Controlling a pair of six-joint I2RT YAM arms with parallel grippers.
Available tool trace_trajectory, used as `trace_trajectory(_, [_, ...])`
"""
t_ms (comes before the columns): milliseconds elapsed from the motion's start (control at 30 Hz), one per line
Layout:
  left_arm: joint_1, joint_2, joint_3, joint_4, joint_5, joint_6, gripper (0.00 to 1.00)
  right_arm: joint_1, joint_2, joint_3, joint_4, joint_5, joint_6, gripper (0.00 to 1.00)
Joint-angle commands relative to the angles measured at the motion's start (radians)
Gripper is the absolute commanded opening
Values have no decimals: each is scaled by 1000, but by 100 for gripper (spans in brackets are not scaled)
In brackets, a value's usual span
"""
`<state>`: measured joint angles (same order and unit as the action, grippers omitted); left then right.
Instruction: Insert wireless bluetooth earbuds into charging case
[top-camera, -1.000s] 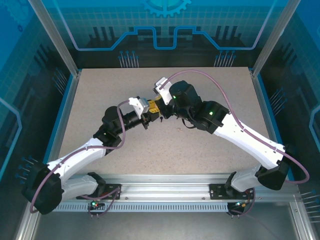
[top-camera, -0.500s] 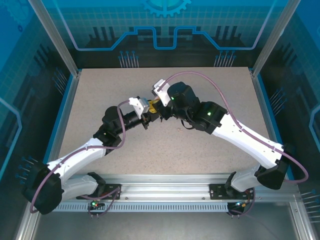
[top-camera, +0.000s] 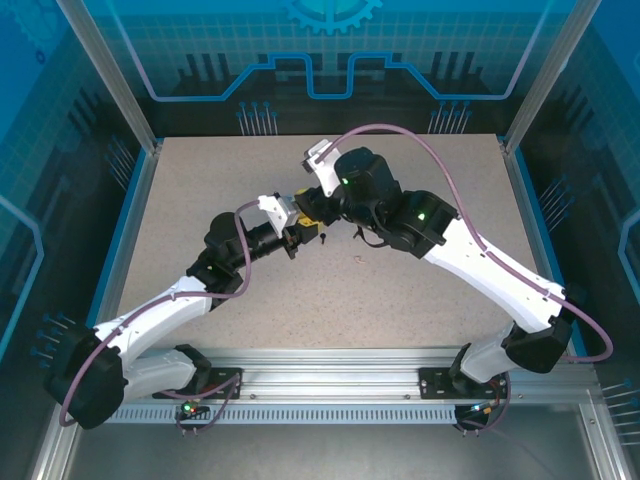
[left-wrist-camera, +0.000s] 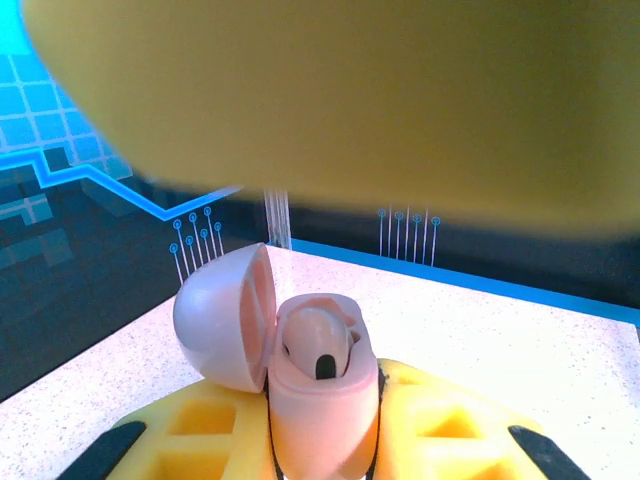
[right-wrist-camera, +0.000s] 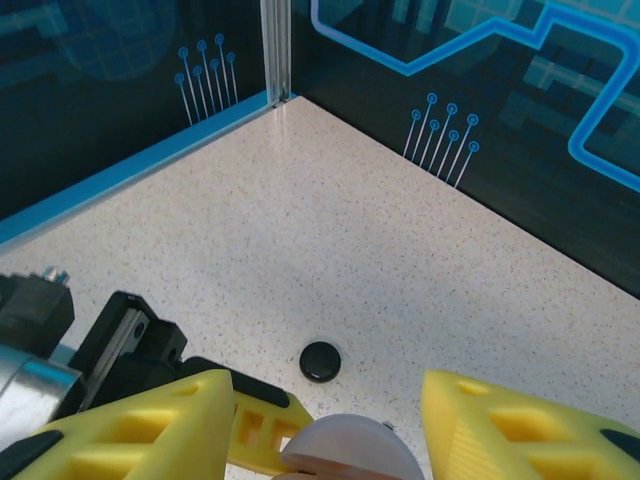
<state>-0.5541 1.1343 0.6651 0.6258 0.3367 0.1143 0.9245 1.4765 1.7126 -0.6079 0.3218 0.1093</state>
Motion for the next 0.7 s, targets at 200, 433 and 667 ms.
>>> trace_trajectory(200, [-7,-27,4,34,-14,12,0,-72,-42,15,-23,1,134,60])
trace_trajectory(433, [-7,-64,-41,74,-100,8,0,-280,-184,-211,-99,-38,430,65])
trace_trajectory(667, [-7,-86,-55,78,-128,7,0,-400,-80,-404,-110,-148,539,66])
